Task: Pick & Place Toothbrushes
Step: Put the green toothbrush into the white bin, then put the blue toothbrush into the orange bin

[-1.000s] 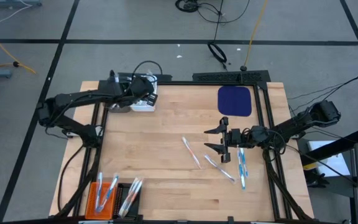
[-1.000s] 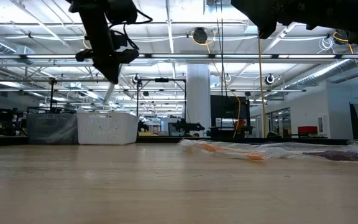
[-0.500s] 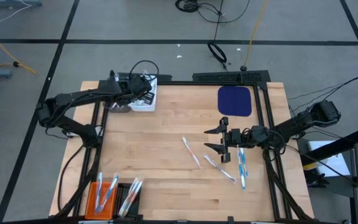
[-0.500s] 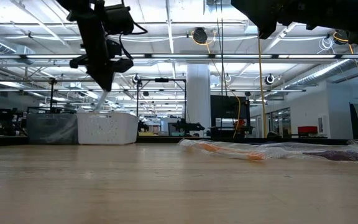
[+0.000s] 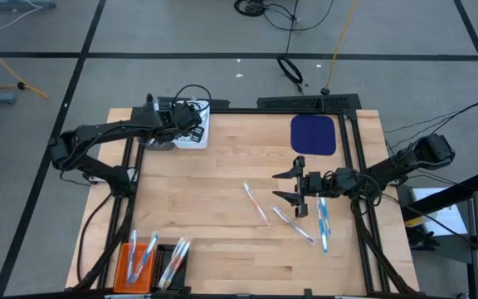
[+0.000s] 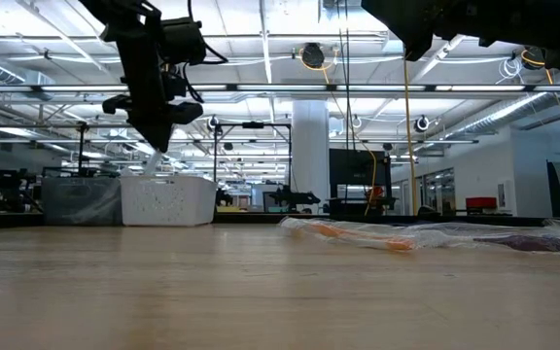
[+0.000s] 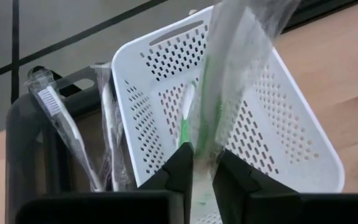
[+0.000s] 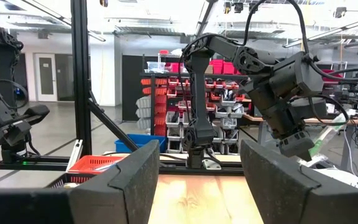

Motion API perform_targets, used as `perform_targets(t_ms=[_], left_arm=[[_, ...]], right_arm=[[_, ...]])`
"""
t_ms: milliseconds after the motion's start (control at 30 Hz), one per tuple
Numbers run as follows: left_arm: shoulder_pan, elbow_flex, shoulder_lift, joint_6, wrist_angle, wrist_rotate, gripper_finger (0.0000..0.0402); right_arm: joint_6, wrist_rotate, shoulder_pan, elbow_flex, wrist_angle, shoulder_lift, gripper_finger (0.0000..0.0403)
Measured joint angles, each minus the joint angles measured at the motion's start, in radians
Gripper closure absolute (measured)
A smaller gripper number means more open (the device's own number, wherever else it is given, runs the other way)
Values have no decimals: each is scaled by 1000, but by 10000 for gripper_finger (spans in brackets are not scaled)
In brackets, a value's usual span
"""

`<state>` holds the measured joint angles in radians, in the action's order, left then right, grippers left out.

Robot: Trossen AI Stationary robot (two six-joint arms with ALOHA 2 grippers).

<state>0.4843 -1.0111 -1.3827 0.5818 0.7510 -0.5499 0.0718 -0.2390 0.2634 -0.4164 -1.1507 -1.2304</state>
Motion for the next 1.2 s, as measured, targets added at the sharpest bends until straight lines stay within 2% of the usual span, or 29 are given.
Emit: perform_targets(t_ms=[300, 533, 667, 1000, 1200], left_arm=[[0, 0, 0, 9, -2, -1, 335], [5, 0, 0, 80, -4, -23, 334], [28, 0, 0, 106, -4, 16, 330], [52, 0, 0, 128, -2, 53, 260], [32, 0, 0, 84, -2, 76, 246]], right_arm=[[0, 0, 0, 0, 0, 0, 183], [0, 0, 0, 0, 4, 0, 183], [0, 0, 0, 0, 4, 0, 183], [0, 0, 0, 0, 4, 0, 183], [-21, 0, 0, 0, 42, 0, 183]])
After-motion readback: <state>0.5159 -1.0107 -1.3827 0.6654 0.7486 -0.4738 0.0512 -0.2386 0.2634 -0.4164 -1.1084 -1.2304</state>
